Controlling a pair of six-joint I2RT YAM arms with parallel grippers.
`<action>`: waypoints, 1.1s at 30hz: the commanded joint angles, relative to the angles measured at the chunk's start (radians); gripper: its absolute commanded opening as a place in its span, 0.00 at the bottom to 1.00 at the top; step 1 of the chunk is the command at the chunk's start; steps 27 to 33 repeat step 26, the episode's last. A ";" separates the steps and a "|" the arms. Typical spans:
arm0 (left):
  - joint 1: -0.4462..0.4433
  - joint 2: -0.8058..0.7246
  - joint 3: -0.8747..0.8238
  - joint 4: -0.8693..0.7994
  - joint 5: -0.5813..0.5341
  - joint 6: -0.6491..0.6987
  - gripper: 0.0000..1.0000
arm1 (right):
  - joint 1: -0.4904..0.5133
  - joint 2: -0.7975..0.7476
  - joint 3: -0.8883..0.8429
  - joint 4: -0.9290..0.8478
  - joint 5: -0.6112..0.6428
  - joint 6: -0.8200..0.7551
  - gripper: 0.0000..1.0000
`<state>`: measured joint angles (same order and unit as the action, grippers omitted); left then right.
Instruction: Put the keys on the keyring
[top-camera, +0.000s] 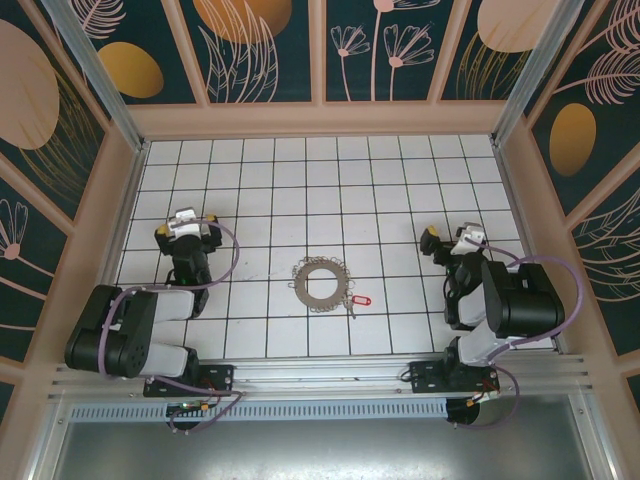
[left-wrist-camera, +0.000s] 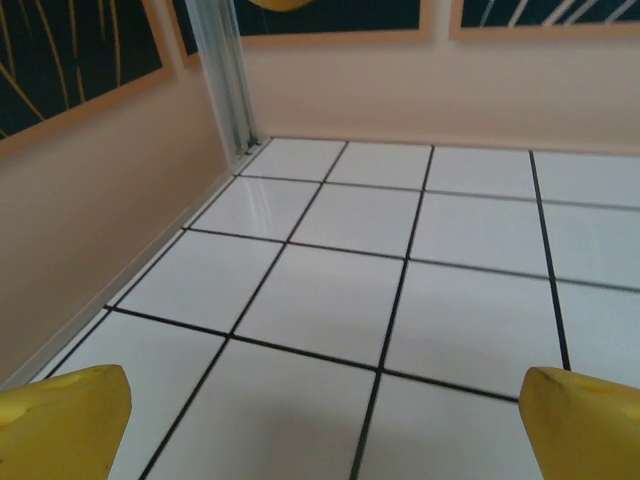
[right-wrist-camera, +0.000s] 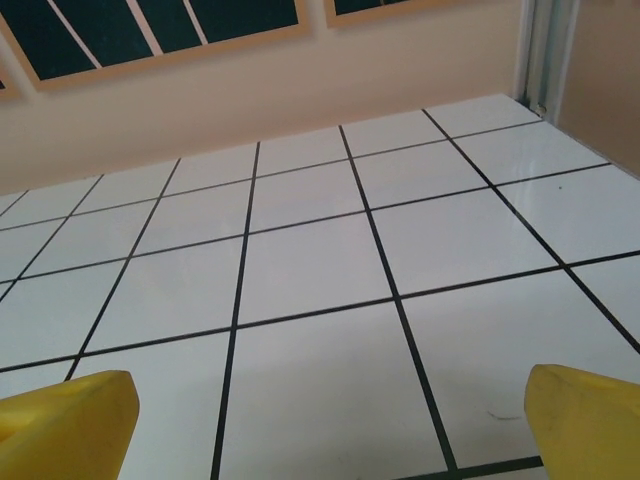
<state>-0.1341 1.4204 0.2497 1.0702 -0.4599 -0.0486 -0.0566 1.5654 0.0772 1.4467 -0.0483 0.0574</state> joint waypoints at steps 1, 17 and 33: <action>0.081 0.093 -0.032 0.227 0.159 -0.041 0.99 | 0.008 -0.008 0.056 0.034 0.080 -0.005 0.99; 0.101 0.103 -0.024 0.227 0.193 -0.048 0.99 | 0.052 -0.004 0.125 -0.093 0.091 -0.057 0.99; 0.102 0.102 -0.025 0.226 0.193 -0.048 0.99 | 0.020 -0.006 0.142 -0.133 0.023 -0.041 0.99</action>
